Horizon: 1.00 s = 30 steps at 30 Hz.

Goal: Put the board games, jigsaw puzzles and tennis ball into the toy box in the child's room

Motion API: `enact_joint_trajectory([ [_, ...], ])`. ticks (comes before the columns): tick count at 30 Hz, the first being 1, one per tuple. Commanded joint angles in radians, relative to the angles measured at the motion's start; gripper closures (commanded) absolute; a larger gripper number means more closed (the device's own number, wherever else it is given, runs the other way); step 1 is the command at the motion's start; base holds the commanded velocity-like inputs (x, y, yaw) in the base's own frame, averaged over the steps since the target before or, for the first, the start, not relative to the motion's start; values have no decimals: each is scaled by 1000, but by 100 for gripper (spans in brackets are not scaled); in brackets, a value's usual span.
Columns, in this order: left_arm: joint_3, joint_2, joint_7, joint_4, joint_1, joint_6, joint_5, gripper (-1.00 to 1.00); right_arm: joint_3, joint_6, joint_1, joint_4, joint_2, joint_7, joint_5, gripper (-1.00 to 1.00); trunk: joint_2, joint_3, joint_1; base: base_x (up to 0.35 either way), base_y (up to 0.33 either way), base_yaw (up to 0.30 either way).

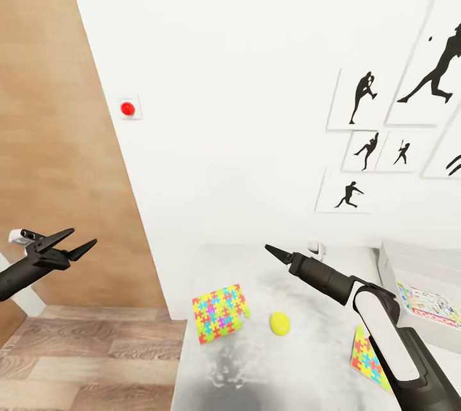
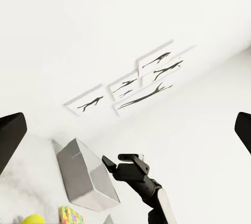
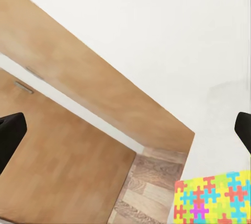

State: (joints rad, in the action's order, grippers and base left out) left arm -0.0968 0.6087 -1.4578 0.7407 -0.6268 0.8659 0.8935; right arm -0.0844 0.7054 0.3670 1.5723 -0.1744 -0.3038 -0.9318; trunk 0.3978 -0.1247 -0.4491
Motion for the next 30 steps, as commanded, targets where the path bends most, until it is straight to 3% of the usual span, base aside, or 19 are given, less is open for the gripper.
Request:
enact_joint_trajectory([
  [1, 1, 0, -2, 0, -1, 10, 2, -100, -1, 3, 1, 0, 0, -1, -1, -100, 2, -2, -1, 154, -8, -163],
  [8, 0, 0, -3, 0, -1, 11, 2, -100, 0, 3, 1, 0, 0, -3, -1, -100, 2, -2, -1, 39, -2, -151],
  [30, 1, 0, -3, 0, -1, 10, 1, -100, -1, 1, 1, 0, 0, 0, 0, -100, 2, -2, -1, 48, 0, -4],
])
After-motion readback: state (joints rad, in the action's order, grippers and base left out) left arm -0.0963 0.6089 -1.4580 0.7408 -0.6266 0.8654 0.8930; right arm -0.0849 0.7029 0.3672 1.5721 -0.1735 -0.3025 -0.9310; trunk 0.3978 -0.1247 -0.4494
